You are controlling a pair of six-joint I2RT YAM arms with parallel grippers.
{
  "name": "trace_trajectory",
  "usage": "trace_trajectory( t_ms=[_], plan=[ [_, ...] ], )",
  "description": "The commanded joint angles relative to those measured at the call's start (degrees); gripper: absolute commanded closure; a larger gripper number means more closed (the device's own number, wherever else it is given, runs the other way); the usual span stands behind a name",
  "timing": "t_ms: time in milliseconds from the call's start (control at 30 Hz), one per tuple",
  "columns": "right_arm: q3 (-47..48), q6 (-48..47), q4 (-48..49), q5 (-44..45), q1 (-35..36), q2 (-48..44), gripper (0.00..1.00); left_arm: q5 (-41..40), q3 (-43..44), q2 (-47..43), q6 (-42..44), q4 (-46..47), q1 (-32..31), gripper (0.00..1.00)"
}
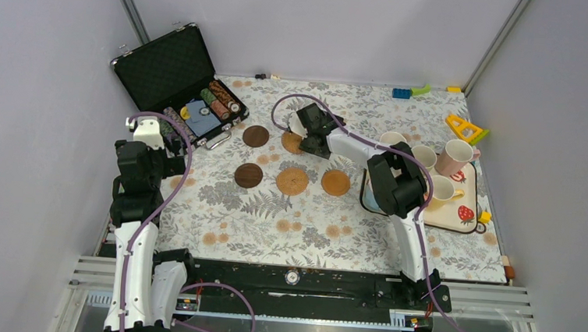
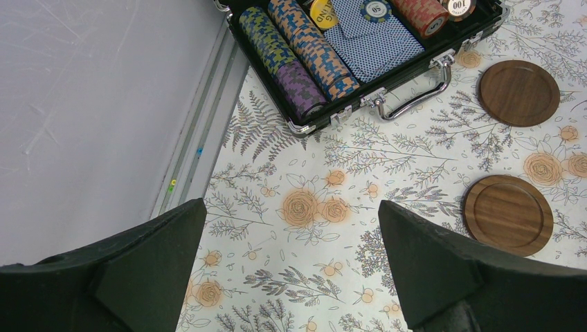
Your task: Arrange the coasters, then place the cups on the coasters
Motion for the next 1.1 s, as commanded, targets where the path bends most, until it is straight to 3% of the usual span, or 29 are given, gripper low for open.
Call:
trace_trajectory(
  t_ms=[0,300,633,1067],
  plan=[
    [1.7,1.2,-0.2,1.5,0.7,-0.6,0.02,0.6,0.4,-0.3,0.1,1.7,0.3,0.01],
    [0.9,1.0,1.8,1.8,0.0,-3.7,0.02,0.7,0.3,-0.2,0.2,1.8,0.4,0.01],
    [0.2,-1.5,2.8,4.6,-1.6,0.4,0.02,0.7,0.2,-0.3,0.2,1.8,0.3,0.01],
    [-4.8,0.2,-0.4,-4.2,-1.4,-3.6,0.01,0.6,0.3,0.0,0.2,1.9,0.3,0.01]
  ],
)
